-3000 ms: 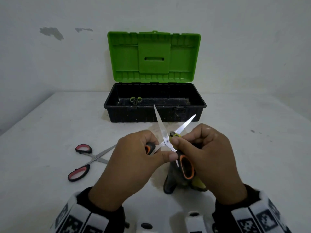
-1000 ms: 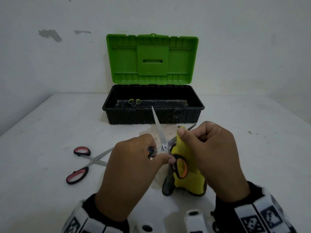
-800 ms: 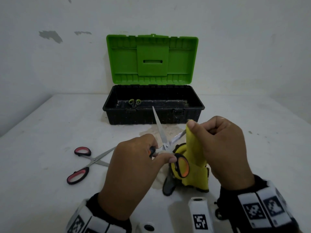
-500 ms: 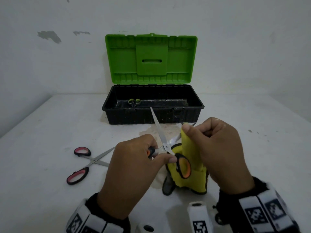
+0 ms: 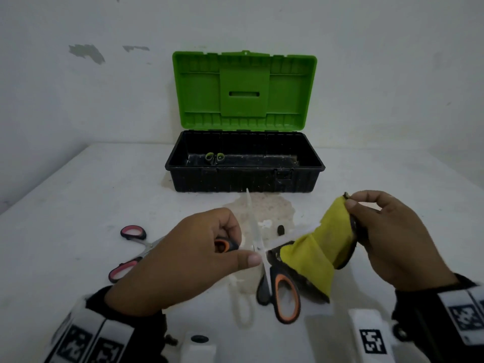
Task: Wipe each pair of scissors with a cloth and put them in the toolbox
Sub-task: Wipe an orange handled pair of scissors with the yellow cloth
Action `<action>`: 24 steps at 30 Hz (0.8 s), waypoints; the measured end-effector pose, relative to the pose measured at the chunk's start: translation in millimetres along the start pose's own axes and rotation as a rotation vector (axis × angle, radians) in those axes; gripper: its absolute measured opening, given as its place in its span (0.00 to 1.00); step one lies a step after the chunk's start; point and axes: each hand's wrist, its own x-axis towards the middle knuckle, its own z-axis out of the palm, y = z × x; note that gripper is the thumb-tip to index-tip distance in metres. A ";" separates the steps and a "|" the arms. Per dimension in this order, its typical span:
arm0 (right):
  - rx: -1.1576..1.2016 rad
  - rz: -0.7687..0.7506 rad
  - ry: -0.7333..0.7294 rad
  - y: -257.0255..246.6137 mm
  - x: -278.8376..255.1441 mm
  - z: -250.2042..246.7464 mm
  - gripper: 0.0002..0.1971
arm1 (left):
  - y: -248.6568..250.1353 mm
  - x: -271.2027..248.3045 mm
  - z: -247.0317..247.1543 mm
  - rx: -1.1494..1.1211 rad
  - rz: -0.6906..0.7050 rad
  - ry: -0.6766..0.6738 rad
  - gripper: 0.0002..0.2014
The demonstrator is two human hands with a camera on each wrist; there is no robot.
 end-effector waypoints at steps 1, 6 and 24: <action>0.072 0.033 -0.030 -2.3 2.6 0.7 0.05 | 1.8 -0.1 0.4 0.008 0.001 -0.014 0.18; 0.123 -0.055 -0.253 -19.1 -2.1 15.3 0.18 | 10.0 1.0 1.7 -0.030 0.026 -0.036 0.15; -0.660 -0.876 -0.150 -43.5 -29.4 35.9 0.09 | -2.0 13.6 3.6 -0.484 -0.067 0.084 0.10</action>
